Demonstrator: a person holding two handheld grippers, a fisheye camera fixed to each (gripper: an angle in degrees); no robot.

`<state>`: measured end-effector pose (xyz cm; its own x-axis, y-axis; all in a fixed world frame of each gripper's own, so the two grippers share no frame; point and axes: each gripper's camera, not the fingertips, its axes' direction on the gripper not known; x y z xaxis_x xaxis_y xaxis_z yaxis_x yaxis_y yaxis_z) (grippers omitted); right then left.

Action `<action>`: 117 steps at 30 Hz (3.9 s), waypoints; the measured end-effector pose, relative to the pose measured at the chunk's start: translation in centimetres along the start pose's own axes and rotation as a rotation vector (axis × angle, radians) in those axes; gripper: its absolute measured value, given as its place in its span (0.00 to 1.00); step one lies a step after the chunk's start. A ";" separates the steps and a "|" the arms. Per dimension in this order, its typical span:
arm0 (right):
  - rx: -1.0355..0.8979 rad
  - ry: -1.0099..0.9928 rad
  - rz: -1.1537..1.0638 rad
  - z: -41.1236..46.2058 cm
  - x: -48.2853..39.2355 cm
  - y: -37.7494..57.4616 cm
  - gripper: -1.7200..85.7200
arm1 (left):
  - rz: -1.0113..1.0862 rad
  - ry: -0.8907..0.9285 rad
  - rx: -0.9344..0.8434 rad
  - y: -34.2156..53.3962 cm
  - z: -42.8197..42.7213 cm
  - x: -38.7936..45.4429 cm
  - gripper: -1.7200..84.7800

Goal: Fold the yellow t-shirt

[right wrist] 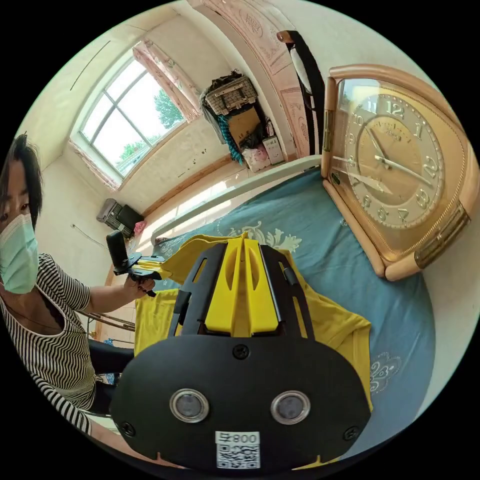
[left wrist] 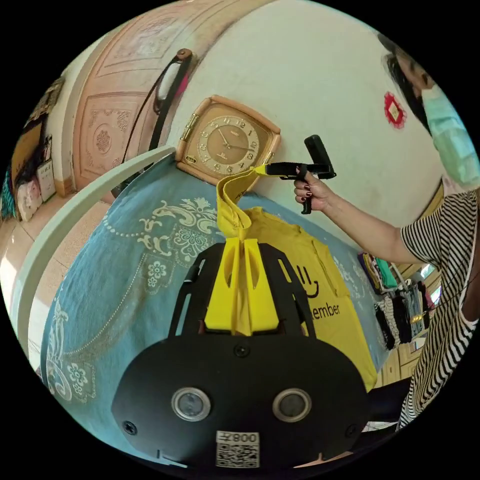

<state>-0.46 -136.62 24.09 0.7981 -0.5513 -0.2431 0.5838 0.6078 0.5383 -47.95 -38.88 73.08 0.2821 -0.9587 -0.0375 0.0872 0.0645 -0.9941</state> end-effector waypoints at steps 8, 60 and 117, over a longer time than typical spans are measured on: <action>-0.010 -0.097 0.236 -2.9 6.1 11.4 0.02 | 0.274 -0.135 -0.287 2.7 6.4 7.4 0.04; -0.319 0.086 0.383 6.3 16.2 -3.5 0.04 | -0.661 0.278 -0.001 6.0 7.1 -14.3 0.04; -0.223 0.332 0.197 10.5 3.9 9.7 0.02 | -0.205 0.067 -0.212 3.1 15.7 -2.2 0.02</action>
<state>6.72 -138.87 36.79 0.8805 -0.2214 -0.4192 0.4050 0.8110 0.4223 -33.33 -32.20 71.66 0.2154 -0.9623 0.1662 -0.0680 -0.1845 -0.9805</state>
